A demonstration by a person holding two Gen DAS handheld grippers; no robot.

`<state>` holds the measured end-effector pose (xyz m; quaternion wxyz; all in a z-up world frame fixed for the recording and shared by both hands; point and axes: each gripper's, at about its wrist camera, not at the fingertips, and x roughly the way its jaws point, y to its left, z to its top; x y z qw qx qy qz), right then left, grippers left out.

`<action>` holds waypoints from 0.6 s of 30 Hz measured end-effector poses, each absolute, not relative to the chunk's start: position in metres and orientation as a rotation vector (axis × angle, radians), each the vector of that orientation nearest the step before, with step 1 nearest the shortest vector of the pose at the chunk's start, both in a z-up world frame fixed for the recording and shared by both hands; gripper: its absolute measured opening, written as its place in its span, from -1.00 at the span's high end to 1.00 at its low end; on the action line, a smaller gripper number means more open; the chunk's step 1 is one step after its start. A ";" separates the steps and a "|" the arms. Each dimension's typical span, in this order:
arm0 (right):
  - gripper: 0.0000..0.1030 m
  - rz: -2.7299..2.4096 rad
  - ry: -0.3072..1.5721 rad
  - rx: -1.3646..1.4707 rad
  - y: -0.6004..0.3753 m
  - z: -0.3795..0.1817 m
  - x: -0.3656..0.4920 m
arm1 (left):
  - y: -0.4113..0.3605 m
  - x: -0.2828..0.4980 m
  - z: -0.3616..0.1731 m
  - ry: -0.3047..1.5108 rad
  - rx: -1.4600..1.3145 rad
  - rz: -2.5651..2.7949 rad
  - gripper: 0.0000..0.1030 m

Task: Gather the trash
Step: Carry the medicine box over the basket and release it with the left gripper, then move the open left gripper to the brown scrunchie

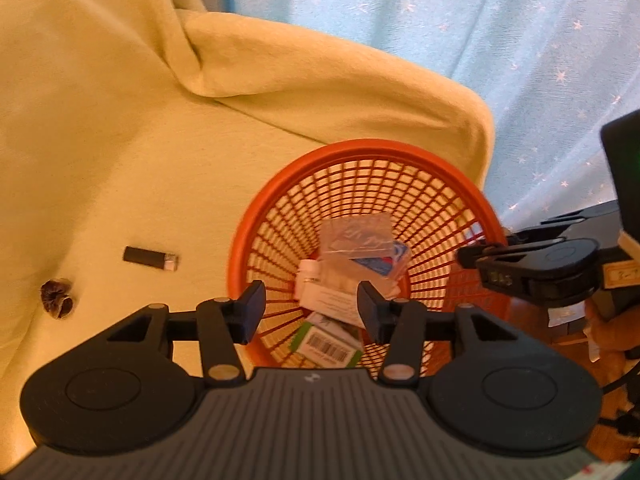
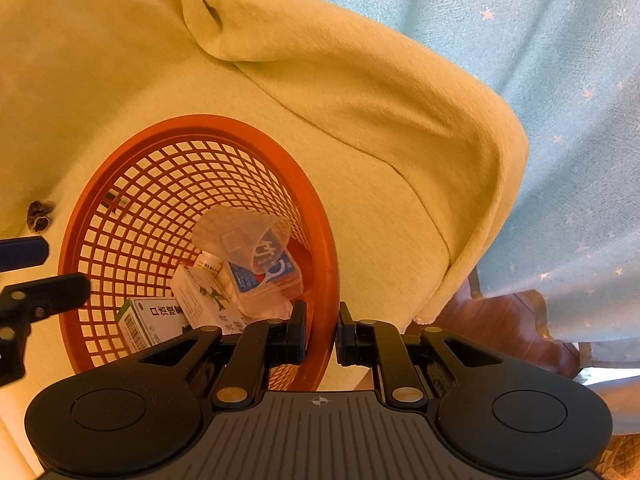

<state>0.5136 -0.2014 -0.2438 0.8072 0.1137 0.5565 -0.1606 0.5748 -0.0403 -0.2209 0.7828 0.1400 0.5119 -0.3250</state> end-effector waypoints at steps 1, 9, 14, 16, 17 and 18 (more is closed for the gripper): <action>0.80 -0.343 1.191 0.242 -0.201 -0.244 0.514 | -0.037 0.576 -0.222 1.107 0.304 -0.695 0.11; 0.80 -0.347 1.193 0.240 -0.201 -0.243 0.515 | -0.009 0.585 -0.223 1.112 0.310 -0.637 0.11; 0.80 -0.348 1.193 0.240 -0.200 -0.242 0.515 | 0.009 0.594 -0.224 1.113 0.298 -0.590 0.11; 0.80 -0.352 1.194 0.242 -0.200 -0.242 0.515 | 0.019 0.599 -0.228 1.117 0.298 -0.567 0.11; 0.81 -0.355 1.195 0.242 -0.201 -0.243 0.515 | 0.025 0.601 -0.230 1.118 0.298 -0.553 0.11; 0.81 -0.358 1.197 0.242 -0.201 -0.243 0.515 | 0.031 0.603 -0.232 1.120 0.300 -0.540 0.11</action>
